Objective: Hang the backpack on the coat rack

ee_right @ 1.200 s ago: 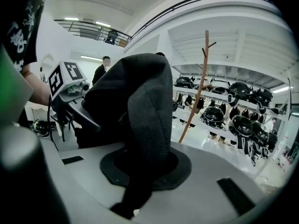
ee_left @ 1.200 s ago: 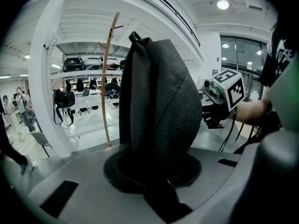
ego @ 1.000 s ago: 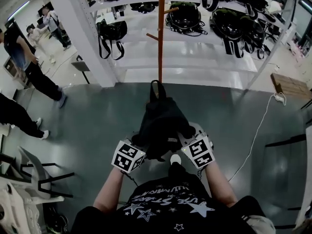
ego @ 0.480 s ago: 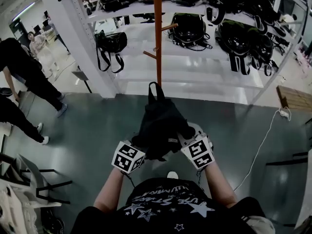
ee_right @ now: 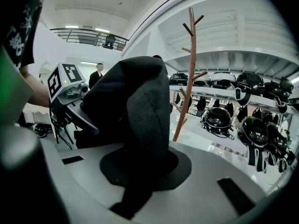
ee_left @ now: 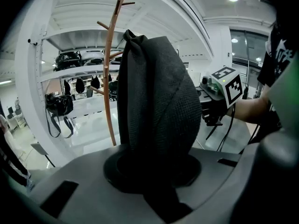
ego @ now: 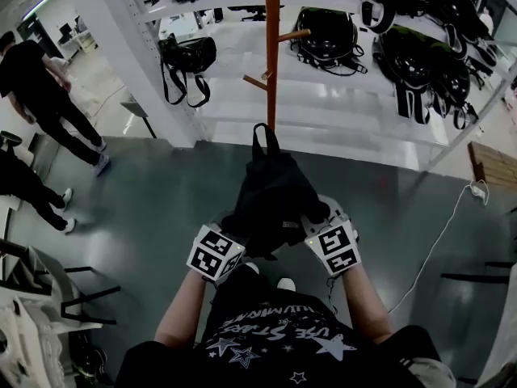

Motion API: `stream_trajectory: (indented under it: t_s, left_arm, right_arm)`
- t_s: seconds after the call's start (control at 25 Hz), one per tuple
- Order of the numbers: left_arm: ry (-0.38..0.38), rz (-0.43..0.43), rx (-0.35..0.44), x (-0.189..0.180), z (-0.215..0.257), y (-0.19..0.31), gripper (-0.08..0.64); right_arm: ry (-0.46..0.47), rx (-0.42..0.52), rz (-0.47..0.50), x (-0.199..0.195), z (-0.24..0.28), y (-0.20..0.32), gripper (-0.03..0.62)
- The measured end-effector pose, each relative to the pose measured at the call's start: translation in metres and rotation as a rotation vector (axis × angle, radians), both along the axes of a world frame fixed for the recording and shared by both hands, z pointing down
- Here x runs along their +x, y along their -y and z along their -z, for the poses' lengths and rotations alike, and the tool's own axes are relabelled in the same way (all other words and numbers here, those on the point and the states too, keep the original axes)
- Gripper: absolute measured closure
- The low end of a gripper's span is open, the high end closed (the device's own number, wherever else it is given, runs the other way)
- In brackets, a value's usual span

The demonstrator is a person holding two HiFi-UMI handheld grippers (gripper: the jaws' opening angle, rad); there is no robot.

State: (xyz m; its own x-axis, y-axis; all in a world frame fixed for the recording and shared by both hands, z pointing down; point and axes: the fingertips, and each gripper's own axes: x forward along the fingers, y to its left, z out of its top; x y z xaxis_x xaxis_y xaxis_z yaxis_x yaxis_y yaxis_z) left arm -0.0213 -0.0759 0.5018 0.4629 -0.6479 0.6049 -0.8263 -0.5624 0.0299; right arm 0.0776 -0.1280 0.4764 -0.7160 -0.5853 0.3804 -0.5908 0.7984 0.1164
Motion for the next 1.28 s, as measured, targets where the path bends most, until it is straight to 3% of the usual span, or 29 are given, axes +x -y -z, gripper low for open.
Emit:
stream_trajectory:
  t_s: [0.8, 1.28]
  left_arm:
    - [-0.053, -0.162, 0.005, -0.056, -0.002, 0.170, 0.463]
    - [-0.099, -0.223, -0.052, -0.065, -0.020, 0.223, 0.463]
  right_arm:
    - [-0.057, 0.007, -0.148, -0.048, 0.005, 0.149, 0.537]
    - [-0.108, -0.036, -0.216, -0.054, -0.011, 0.196, 0.538]
